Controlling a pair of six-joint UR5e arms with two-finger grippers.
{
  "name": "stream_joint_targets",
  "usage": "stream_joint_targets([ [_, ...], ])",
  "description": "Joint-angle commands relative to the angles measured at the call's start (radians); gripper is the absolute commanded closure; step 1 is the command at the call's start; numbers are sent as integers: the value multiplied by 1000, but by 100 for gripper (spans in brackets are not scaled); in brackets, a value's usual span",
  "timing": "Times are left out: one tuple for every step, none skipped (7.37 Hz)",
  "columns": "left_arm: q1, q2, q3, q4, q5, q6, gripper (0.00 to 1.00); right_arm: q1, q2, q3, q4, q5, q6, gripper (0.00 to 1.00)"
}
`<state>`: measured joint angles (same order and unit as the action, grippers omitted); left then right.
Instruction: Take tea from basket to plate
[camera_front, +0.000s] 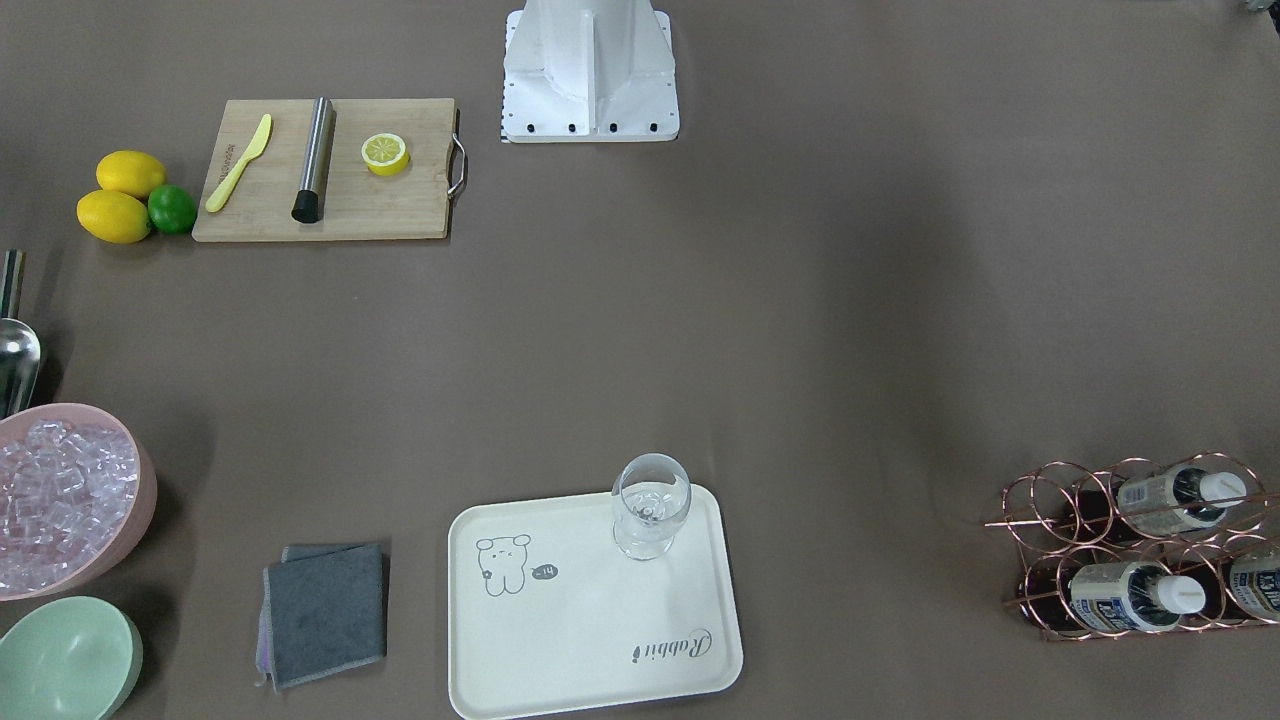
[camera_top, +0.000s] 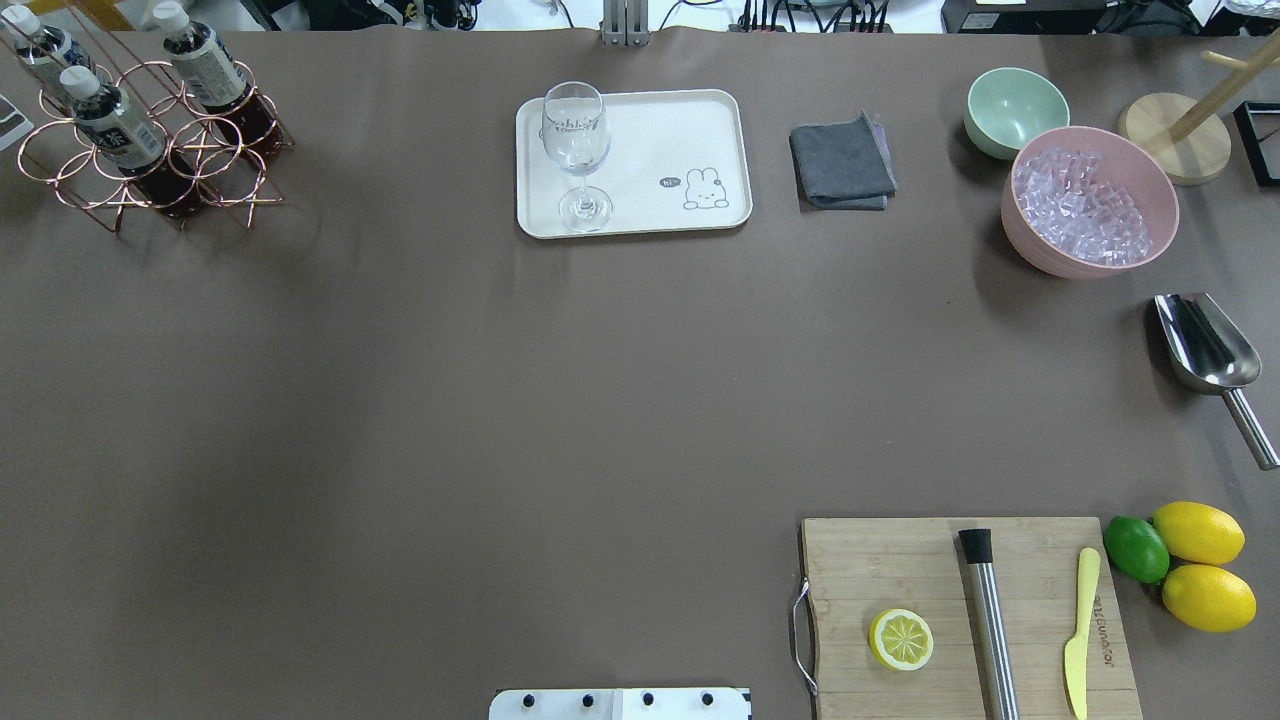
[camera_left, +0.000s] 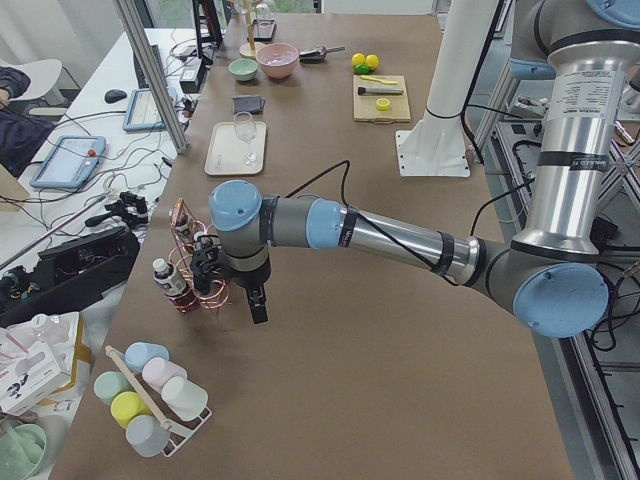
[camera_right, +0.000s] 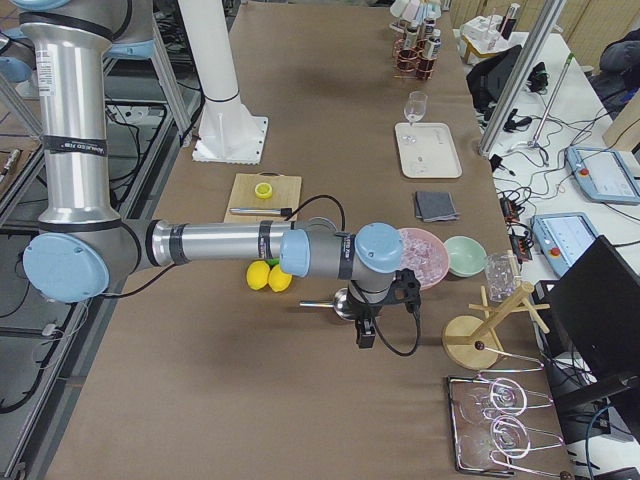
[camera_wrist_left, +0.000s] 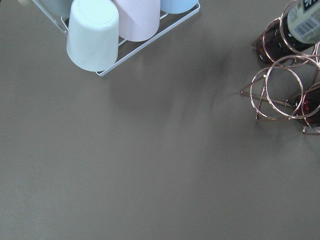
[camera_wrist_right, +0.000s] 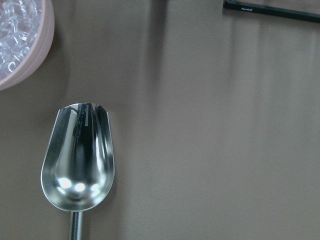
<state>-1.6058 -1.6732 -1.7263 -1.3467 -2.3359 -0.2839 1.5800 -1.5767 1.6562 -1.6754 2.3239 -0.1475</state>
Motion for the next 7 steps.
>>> stream_joint_targets([
  [-48,-48,4,-6,4,-111,2,0,-6,-4,2,2,0,0],
  [-48,-51,4,-25,4,-130,2,0,-5,-1,3,6,0,0],
  [-43,-66,10,-32,1,-155,2,0,-5,4,3,14,0,0],
  [-43,-104,29,-40,1,-238,2,0,-5,2,3,9,0,0],
  [-42,-156,63,-70,-6,-308,2,1,-14,-4,2,11,2,0],
  [-28,-167,68,-109,-37,-357,3,2,-17,2,2,6,0,0],
  [-4,-175,98,-158,-42,-448,3,2,-19,-13,2,6,-6,0],
])
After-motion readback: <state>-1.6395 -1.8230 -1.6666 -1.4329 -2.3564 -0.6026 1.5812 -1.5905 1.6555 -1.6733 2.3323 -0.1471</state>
